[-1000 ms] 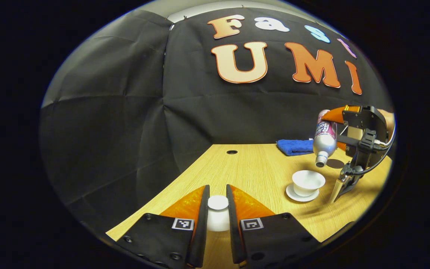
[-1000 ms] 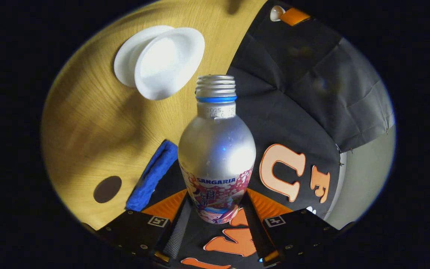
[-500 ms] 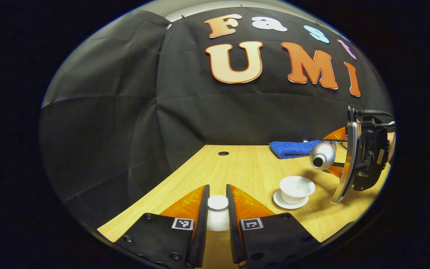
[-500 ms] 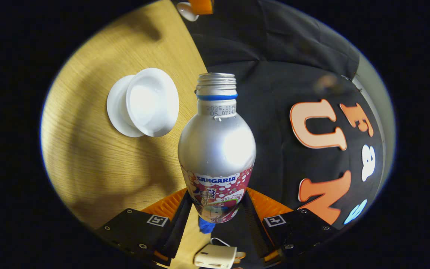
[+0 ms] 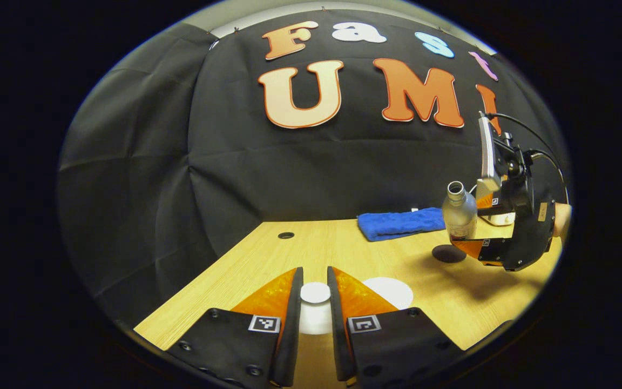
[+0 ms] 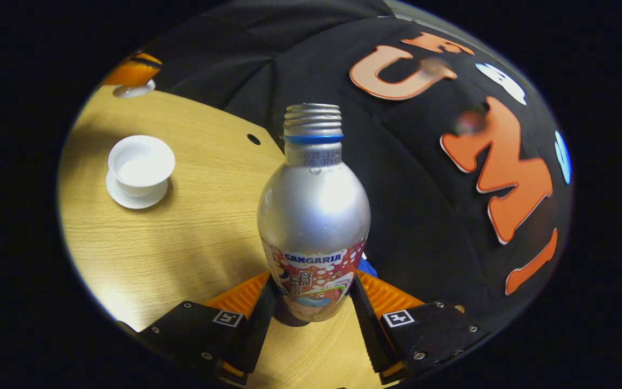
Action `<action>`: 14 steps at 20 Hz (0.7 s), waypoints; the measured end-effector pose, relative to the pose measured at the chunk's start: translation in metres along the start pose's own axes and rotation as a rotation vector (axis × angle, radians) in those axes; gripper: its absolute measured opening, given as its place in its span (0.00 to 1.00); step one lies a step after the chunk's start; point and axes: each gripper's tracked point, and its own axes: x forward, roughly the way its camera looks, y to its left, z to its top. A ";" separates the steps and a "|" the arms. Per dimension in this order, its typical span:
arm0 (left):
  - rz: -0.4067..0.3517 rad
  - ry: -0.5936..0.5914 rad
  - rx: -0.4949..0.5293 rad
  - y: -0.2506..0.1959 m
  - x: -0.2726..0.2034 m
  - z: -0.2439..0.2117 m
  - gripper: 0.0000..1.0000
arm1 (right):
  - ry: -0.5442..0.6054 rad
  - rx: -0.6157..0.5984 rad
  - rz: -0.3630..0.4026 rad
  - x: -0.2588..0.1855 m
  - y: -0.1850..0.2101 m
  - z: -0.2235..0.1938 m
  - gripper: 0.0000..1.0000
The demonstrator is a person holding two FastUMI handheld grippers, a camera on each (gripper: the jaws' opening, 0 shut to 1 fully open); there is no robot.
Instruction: Open the teacup lid with one hand, grasp the water bottle and pour water into the teacup with the other hand; after pouring, place the water bottle on the coaster and then close the teacup lid.
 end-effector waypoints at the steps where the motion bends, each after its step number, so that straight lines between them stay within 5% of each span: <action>1: -0.010 0.000 -0.003 -0.007 0.004 0.000 0.31 | -0.001 0.055 0.007 0.002 -0.002 -0.004 0.78; 8: -0.072 0.019 -0.030 -0.048 0.030 0.000 0.31 | -0.005 0.400 0.060 0.019 -0.013 -0.024 0.79; 14: -0.132 0.048 -0.047 -0.077 0.049 -0.015 0.32 | -0.022 0.545 0.072 0.033 -0.022 -0.028 0.78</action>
